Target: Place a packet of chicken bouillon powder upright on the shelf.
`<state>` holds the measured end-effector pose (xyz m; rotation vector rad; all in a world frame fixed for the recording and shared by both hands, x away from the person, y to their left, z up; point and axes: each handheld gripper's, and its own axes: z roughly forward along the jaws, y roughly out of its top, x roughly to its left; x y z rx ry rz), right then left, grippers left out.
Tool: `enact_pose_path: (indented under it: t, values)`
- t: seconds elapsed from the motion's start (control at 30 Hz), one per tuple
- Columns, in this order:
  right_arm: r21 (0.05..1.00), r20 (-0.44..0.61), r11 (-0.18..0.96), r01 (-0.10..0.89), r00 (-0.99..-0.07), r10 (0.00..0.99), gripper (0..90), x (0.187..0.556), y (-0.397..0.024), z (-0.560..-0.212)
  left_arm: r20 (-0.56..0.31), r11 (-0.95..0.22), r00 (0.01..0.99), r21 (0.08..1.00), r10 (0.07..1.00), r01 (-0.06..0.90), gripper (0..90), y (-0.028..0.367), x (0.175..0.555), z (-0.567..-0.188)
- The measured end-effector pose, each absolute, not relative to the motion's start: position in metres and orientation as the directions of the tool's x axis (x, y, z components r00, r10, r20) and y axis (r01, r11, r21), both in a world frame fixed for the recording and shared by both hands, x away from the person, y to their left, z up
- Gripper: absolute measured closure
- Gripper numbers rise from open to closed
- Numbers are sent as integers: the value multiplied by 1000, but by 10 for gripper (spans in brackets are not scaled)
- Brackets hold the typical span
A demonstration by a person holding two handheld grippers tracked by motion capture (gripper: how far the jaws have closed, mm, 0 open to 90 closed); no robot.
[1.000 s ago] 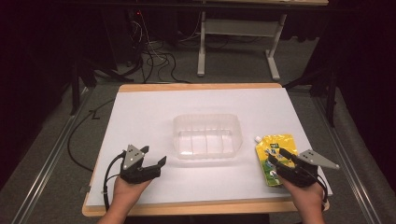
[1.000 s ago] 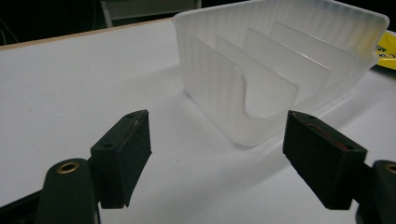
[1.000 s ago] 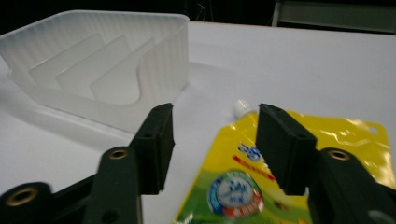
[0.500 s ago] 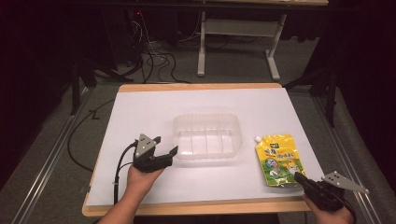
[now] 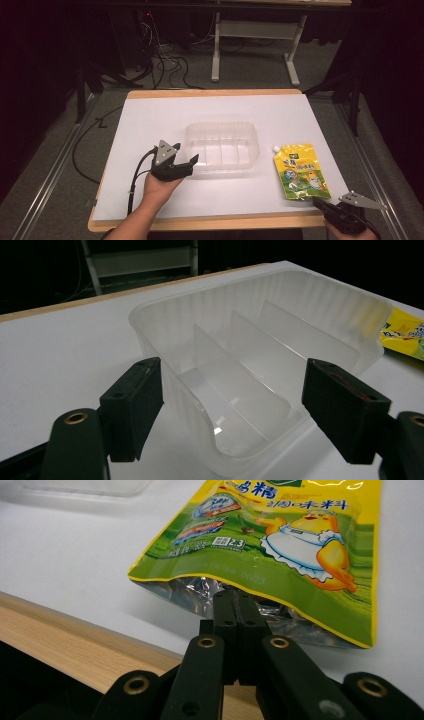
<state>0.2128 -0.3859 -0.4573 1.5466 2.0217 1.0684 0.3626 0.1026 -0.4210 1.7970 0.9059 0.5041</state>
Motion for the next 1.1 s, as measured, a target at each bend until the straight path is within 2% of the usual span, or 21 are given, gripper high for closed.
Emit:
enact_pose_path:
  t: [0.4,0.87,1.1]
  values:
    - [747,161,119,655,-352,922,900,241,-372,-465,-58,-196,586,912,808,360,249,123,357,-423]
    - [735,135,247,632,-493,860,893,296,-321,-467,-71,-142,484,910,872,389,253,174,337,-423]
    - [768,153,226,599,-515,844,852,284,-323,-457,-75,-141,495,912,865,385,255,169,342,-422]
